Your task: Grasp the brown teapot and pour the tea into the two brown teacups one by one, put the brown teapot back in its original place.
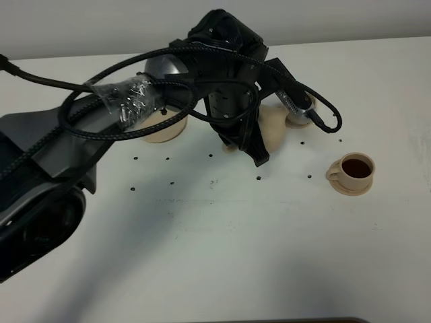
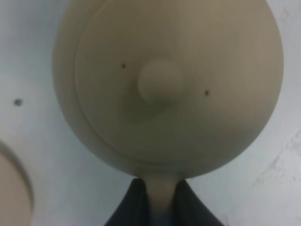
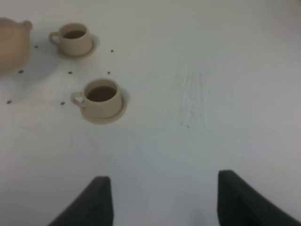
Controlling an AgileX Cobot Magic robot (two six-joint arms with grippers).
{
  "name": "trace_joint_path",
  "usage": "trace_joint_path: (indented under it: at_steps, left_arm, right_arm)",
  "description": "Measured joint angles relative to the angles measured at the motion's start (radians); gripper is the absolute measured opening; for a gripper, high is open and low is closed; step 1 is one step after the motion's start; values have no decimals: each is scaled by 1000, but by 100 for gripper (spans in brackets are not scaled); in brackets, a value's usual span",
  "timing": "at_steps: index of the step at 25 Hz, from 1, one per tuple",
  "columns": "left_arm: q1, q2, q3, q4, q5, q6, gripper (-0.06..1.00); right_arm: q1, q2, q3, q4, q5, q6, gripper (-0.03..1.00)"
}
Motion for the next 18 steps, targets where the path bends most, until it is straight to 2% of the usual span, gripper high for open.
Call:
trace_joint_path:
  at_steps: [5, 8, 11, 14, 18]
  left_arm:
    - [0, 50, 0, -44, -104, -21, 13]
    - [0, 28, 0, -57, -121, -31, 13]
    - [0, -11, 0, -49, -90, -51, 13]
    - [6, -53, 0, -3, -37, -98, 13]
    - [50, -81, -1, 38, 38, -157, 13]
  right_arm:
    - [0, 0, 0, 0, 0, 0, 48]
    - [0, 0, 0, 0, 0, 0, 48]
    - [0, 0, 0, 0, 0, 0, 48]
    - [0, 0, 0, 0, 0, 0, 48]
    - [0, 0, 0, 0, 0, 0, 48]
